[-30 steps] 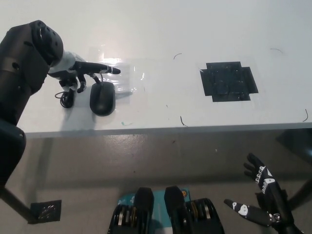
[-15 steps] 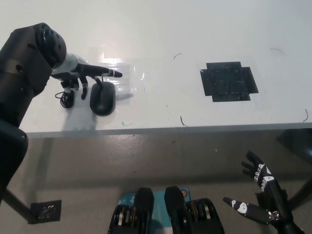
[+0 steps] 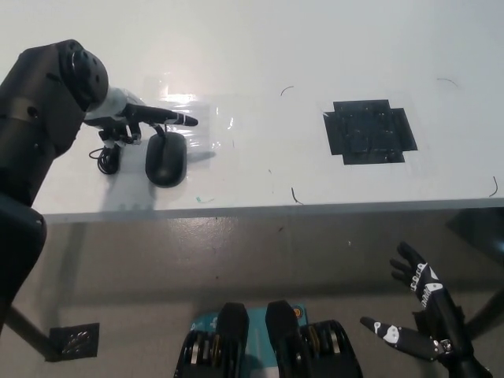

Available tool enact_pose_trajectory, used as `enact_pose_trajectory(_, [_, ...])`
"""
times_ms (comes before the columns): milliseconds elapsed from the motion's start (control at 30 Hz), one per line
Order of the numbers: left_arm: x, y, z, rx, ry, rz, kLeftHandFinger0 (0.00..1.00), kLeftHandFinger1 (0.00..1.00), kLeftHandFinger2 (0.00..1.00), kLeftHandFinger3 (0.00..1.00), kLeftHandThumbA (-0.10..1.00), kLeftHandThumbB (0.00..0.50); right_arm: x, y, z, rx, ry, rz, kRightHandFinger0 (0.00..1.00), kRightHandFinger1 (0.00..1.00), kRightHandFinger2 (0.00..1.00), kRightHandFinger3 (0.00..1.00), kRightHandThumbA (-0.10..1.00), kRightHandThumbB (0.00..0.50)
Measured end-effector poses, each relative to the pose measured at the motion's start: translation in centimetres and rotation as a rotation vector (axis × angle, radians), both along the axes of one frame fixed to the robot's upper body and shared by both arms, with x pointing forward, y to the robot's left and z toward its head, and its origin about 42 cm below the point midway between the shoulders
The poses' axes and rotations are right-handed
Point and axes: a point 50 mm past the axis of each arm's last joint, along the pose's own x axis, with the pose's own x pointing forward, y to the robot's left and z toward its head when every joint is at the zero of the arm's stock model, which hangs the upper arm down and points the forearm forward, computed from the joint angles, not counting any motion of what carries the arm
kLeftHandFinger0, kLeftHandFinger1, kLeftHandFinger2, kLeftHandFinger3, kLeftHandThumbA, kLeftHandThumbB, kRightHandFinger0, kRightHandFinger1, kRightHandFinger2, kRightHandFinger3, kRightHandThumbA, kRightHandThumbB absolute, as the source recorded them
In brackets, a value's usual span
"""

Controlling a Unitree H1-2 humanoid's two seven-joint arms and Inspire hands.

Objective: The robot uses left hand to click on the left button of the black mouse, which is placed on the left area of the table

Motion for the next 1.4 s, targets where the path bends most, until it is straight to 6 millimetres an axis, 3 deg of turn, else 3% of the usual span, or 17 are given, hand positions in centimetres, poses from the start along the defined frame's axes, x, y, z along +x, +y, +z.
enact_pose_trajectory(167, [0.3, 0.6, 3.4, -0.149, -0.037, 0.052, 0.00, 0.00, 0.19, 1.00, 1.00, 0.343, -0.1, 0.0, -0.1, 0.000, 0.003, -0.002, 0.83, 0.88, 1.00, 1.00, 1.00, 0.143])
enact_pose_trajectory(267, [0.3, 1.3, 8.6, -0.248, -0.112, 0.062, 0.00, 0.00, 0.09, 1.00, 1.00, 0.334, -0.3, -0.1, -0.3, 0.000, 0.009, -0.004, 0.83, 0.88, 1.00, 1.00, 1.00, 0.142])
enact_pose_trajectory(400, [-0.8, 2.2, 14.5, -0.363, -0.214, 0.034, 0.00, 0.00, 0.13, 1.00, 1.00, 0.295, -0.7, -0.2, -0.6, 0.000, 0.021, -0.006, 0.85, 0.88, 1.00, 1.00, 1.00, 0.148])
enact_pose_trajectory(500, [-1.9, 2.2, 16.5, -0.407, -0.267, -0.005, 0.00, 0.03, 0.28, 1.00, 1.00, 0.295, -1.0, -0.2, -0.9, 0.000, 0.033, -0.009, 0.85, 0.87, 1.00, 1.00, 1.00, 0.144])
enact_pose_trajectory(567, [-2.7, 1.9, 16.6, -0.438, -0.304, -0.045, 0.00, 0.03, 0.30, 1.00, 1.00, 0.255, -1.1, -0.2, -1.0, 0.000, 0.037, -0.009, 0.85, 0.88, 1.00, 1.00, 1.00, 0.141])
enact_pose_trajectory(600, [-3.1, 1.8, 16.2, -0.450, -0.311, -0.060, 0.00, 0.02, 0.30, 1.00, 1.00, 0.278, -1.1, -0.2, -1.0, 0.000, 0.038, -0.009, 0.84, 0.88, 1.00, 1.00, 1.00, 0.149])
enact_pose_trajectory(667, [-3.8, 1.9, 15.0, -0.477, -0.319, -0.089, 0.04, 0.00, 0.11, 1.00, 1.00, 0.313, -1.1, -0.2, -1.1, 0.000, 0.040, -0.010, 0.85, 0.88, 1.00, 1.00, 1.00, 0.153])
enact_pose_trajectory(700, [-4.3, 1.9, 14.2, -0.491, -0.321, -0.100, 0.24, 0.14, 0.25, 1.00, 1.00, 0.301, -1.1, -0.2, -1.1, 0.000, 0.042, -0.010, 0.85, 0.89, 1.00, 1.00, 1.00, 0.151])
enact_pose_trajectory(733, [-4.7, 1.9, 13.7, -0.506, -0.327, -0.112, 0.53, 0.19, 0.26, 1.00, 1.00, 0.262, -1.1, -0.2, -1.2, 0.000, 0.043, -0.010, 0.84, 0.88, 1.00, 1.00, 1.00, 0.147])
enact_pose_trajectory(767, [-5.1, 2.1, 12.6, -0.521, -0.324, -0.120, 0.63, 0.33, 0.41, 1.00, 1.00, 0.261, -1.1, -0.3, -1.2, 0.000, 0.044, -0.010, 0.84, 0.88, 1.00, 1.00, 1.00, 0.142])
enact_pose_trajectory(800, [-5.7, 2.1, 11.6, -0.535, -0.322, -0.132, 0.88, 0.62, 0.69, 1.00, 1.00, 0.284, -1.1, -0.3, -1.2, -0.001, 0.046, -0.011, 0.84, 0.88, 1.00, 1.00, 1.00, 0.136])
enact_pose_trajectory(833, [-6.2, 2.2, 10.3, -0.550, -0.314, -0.138, 0.90, 0.64, 0.71, 1.00, 1.00, 0.284, -1.1, -0.3, -1.3, -0.001, 0.047, -0.011, 0.84, 0.88, 1.00, 1.00, 1.00, 0.136])
enact_pose_trajectory(867, [-6.7, 2.3, 9.2, -0.566, -0.308, -0.144, 1.00, 1.00, 1.00, 1.00, 1.00, 0.350, -1.1, -0.3, -1.3, 0.000, 0.047, -0.010, 0.84, 0.88, 1.00, 1.00, 1.00, 0.133])
enact_pose_trajectory(967, [-8.4, 2.6, 5.1, -0.606, -0.274, -0.151, 1.00, 1.00, 1.00, 1.00, 1.00, 0.419, -1.2, -0.3, -1.4, 0.000, 0.050, -0.011, 0.84, 0.88, 1.00, 1.00, 1.00, 0.135])
enact_pose_trajectory(1167, [-13.9, 2.4, -4.4, -0.723, -0.179, -0.142, 1.00, 1.00, 1.00, 1.00, 1.00, 0.429, -1.3, -0.3, -1.7, 0.000, 0.064, -0.012, 0.82, 0.87, 1.00, 1.00, 1.00, 0.116])
enact_pose_trajectory(1267, [-19.4, 2.4, -11.1, -0.821, -0.097, -0.089, 1.00, 1.00, 1.00, 1.00, 1.00, 0.403, -1.7, -0.3, -2.1, 0.000, 0.082, -0.015, 0.82, 0.86, 1.00, 1.00, 1.00, 0.125])
enact_pose_trajectory(1400, [-27.0, 2.4, -16.5, -0.938, -0.049, -0.011, 1.00, 1.00, 1.00, 1.00, 1.00, 0.363, -2.2, -0.4, -2.6, -0.001, 0.101, -0.019, 0.82, 0.87, 1.00, 1.00, 1.00, 0.127])
